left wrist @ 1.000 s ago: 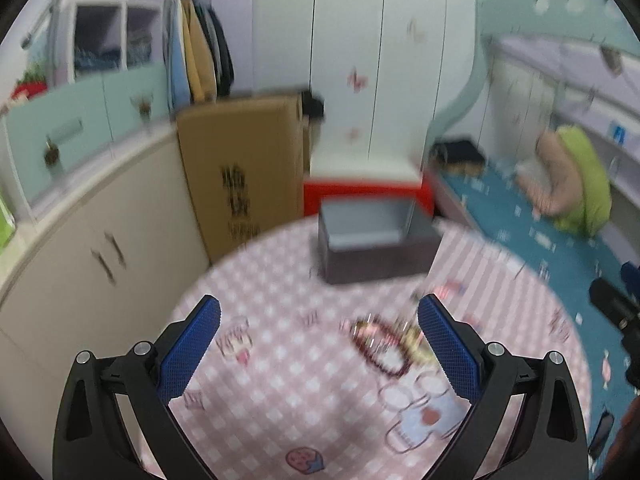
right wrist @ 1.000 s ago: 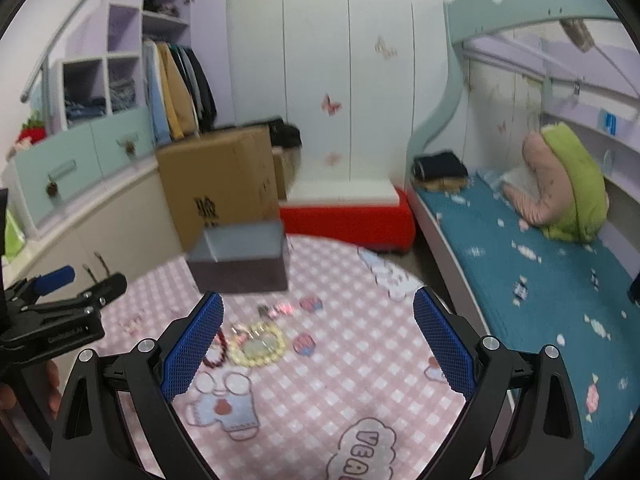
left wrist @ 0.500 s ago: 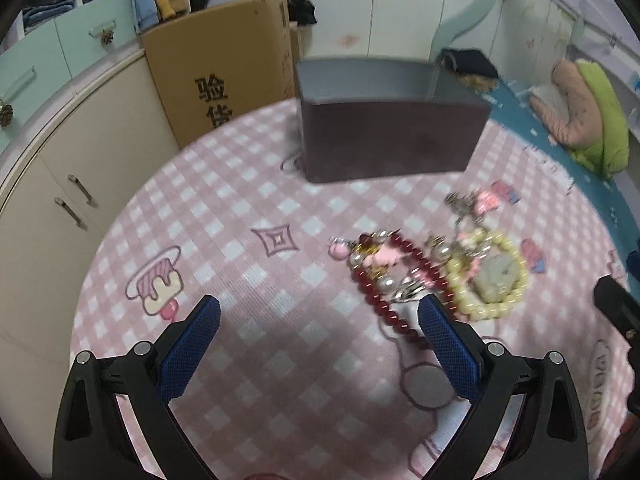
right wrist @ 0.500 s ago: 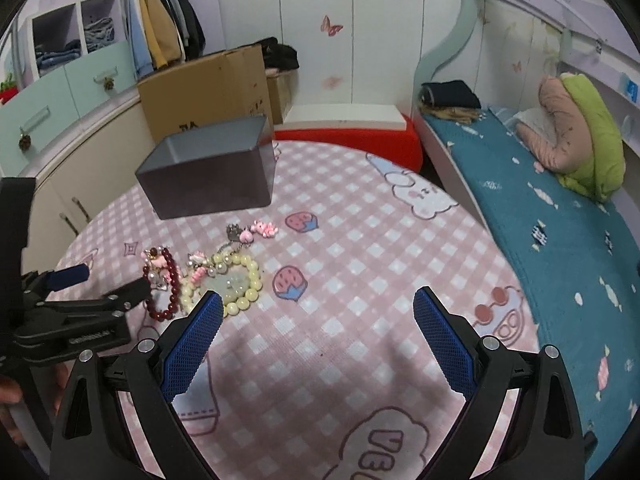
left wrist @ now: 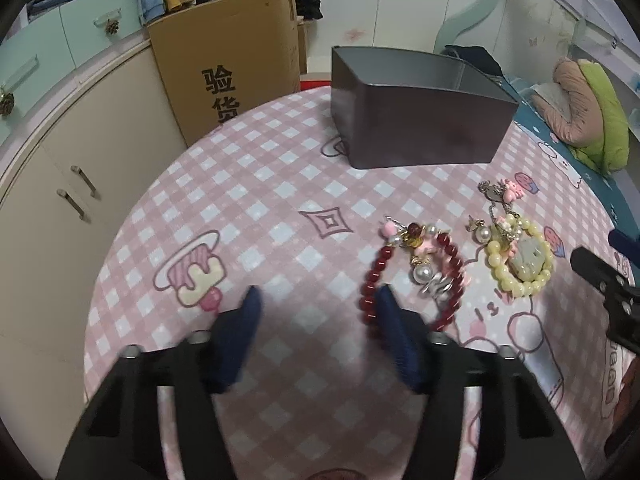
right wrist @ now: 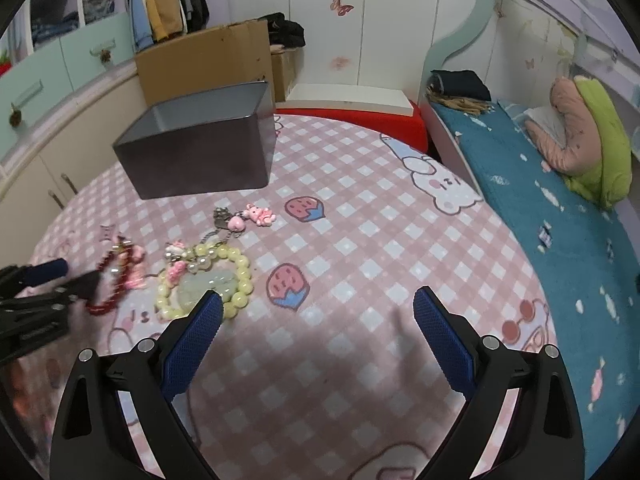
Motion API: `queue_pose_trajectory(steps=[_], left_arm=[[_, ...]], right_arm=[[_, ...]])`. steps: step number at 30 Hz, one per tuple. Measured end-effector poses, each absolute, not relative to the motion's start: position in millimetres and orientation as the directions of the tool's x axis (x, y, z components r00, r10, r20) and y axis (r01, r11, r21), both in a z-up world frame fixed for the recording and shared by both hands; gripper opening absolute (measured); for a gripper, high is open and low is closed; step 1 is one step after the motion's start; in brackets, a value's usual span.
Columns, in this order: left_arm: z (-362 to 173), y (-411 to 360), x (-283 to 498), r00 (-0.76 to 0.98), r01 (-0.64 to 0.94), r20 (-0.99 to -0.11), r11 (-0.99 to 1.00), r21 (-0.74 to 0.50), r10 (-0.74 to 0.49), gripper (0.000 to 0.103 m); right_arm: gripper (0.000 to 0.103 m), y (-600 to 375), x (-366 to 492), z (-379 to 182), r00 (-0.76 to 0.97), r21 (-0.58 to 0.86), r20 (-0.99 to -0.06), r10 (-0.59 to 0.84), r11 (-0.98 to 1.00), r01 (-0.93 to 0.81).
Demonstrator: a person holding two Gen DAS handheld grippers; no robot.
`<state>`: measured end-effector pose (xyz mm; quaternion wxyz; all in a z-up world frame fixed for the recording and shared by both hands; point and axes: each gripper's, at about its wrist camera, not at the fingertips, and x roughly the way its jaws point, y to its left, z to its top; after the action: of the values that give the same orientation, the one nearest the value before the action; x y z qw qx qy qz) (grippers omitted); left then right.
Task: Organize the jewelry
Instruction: 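Lower the left gripper onto the red bead bracelet and close it, then lift the red bracelet with the left gripper while the right gripper grasps the cream bead bracelet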
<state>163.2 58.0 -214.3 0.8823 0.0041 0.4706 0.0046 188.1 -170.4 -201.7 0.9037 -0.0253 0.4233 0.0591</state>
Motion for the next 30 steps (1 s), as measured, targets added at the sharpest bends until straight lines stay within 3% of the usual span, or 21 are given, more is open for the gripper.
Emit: queue_pose_trajectory(steps=[4,5,20,30], left_arm=[[-213,62,160,0.573,0.017,-0.82,1.0,0.022,0.008,0.017],[-212,64,159,0.576,0.032,-0.817,0.999,0.008,-0.012,0.006],[-188,78,147,0.616,0.104,-0.772,0.988,-0.117,-0.156,0.006],[-188,77,142,0.609,0.118,-0.773,0.984,-0.136,-0.18,0.006]], right_arm=[[0.093,-162,202,-206,0.621,-0.025,-0.781,0.072,0.989,-0.147],[0.093,-160,205,-207,0.611,-0.031,-0.788,0.069,0.988,-0.152],[0.093,-151,245,-212,0.549,-0.028,-0.83,0.1,0.975,-0.221],[0.092,-166,232,-216,0.524,-0.084,-0.851,0.043,0.973,-0.217]])
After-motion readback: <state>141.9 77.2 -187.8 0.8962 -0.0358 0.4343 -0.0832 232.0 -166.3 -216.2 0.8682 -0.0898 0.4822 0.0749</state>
